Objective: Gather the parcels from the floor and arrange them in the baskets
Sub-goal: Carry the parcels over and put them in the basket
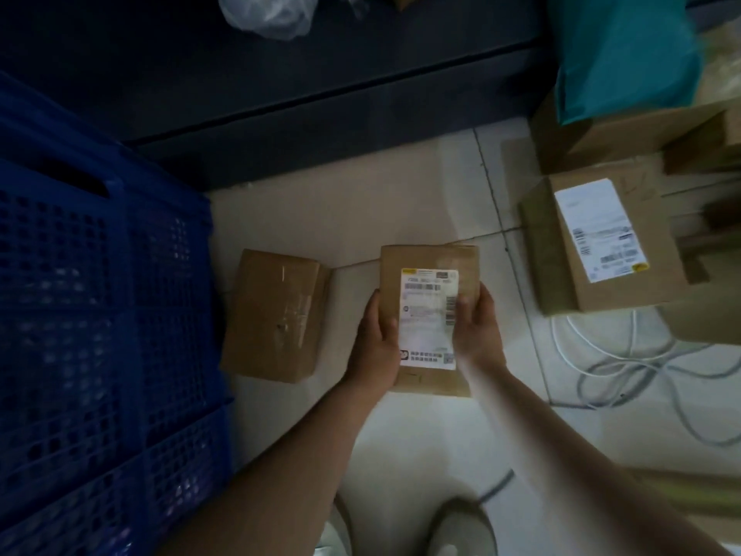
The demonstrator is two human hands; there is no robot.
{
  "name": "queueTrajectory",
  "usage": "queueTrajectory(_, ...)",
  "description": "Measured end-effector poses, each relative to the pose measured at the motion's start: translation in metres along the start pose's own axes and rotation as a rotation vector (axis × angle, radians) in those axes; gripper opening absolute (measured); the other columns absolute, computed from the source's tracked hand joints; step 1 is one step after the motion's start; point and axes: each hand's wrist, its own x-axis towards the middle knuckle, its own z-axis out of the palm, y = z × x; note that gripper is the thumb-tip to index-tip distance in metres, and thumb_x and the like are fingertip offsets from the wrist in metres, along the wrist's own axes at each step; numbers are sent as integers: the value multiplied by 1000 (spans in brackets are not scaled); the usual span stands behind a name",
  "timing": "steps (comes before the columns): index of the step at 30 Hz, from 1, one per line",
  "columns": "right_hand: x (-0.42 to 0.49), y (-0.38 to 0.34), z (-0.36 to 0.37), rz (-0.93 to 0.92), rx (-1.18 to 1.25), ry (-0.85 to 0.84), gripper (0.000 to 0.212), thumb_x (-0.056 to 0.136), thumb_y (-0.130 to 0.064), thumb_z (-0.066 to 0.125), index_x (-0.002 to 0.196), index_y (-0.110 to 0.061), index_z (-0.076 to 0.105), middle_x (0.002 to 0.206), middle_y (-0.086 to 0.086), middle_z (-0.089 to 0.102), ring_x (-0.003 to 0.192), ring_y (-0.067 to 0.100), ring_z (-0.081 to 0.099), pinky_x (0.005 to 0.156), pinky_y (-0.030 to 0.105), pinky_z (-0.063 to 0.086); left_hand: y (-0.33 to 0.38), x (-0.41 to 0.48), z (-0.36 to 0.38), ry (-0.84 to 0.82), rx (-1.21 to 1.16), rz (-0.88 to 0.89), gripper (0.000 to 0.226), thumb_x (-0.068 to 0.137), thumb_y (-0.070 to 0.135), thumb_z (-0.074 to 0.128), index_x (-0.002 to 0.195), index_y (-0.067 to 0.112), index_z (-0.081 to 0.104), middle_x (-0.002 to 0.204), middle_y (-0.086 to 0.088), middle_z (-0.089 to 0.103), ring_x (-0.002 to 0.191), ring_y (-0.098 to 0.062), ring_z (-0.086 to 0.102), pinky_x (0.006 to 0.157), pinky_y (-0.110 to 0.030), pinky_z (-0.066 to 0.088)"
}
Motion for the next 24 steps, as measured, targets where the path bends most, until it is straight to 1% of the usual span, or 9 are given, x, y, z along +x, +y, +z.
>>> queueTrajectory(2,-4,0,2,4,-12,57,49,99,-52,31,145,-37,34,133,3,56,114,27,61,89,55,55,-4,-1,-4,23,3,51,41,107,20,30,146,27,39,133,8,53,115,-10,55,71,-6,48)
queueTrajectory(5,-14,-11,6,-25,-111,241,53,102,-39,38,153,-30,27,155,7,27,139,29,32,115,50,30,-1,0,-35,348,57,102,29,104,15,39,126,15,58,123,-1,61,116,-20,57,86,-23,44)
queueTrajectory(7,-29,-26,12,-130,-164,282,49,102,-25,42,150,-23,33,154,9,25,138,30,26,115,46,27,3,0,-64,567,27,76,24,102,11,43,119,7,59,113,-4,59,109,-27,58,81,-24,40)
queueTrajectory(9,-42,-40,28,-208,-257,260,44,95,-16,47,139,-19,46,148,11,29,133,33,30,112,47,29,4,0,-90,673,3,8,24,99,6,45,118,1,59,121,-12,56,111,-30,55,81,-22,36)
queueTrajectory(13,-58,-63,63,-284,-383,258,44,86,-9,54,130,-16,53,147,14,31,136,35,28,114,50,21,2,1,-124,637,71,-82,33,98,2,41,126,6,57,141,-16,41,123,-33,48,93,-29,40)
queueTrajectory(16,-72,-73,84,-428,-375,256,45,83,-4,54,127,-12,53,143,14,36,132,32,32,110,42,28,-8,6,-144,584,107,-187,42,99,8,41,140,10,46,149,-16,33,130,-35,43,107,-42,39)
queueTrajectory(19,-85,-75,110,-540,-328,-40,33,85,0,52,116,-10,58,123,11,52,112,28,48,91,31,42,-18,11,-159,539,6,-280,48,103,17,37,150,11,31,153,-17,34,137,-36,38,113,-45,33)
queueTrajectory(21,-97,-70,130,-491,-370,-261,38,88,-7,50,125,-12,53,122,10,51,106,24,52,82,29,41,-24,12,-165,485,-61,-338,50,106,22,32,154,12,21,156,-15,31,139,-34,36,114,-43,31)
queueTrajectory(24,-108,-59,153,-286,-474,-322,64,92,-22,50,151,-14,25,143,14,35,126,33,40,103,41,37,-34,8,-173,462,-151,-360,48,107,16,26,154,12,18,153,-17,35,136,-33,40,107,-37,34)
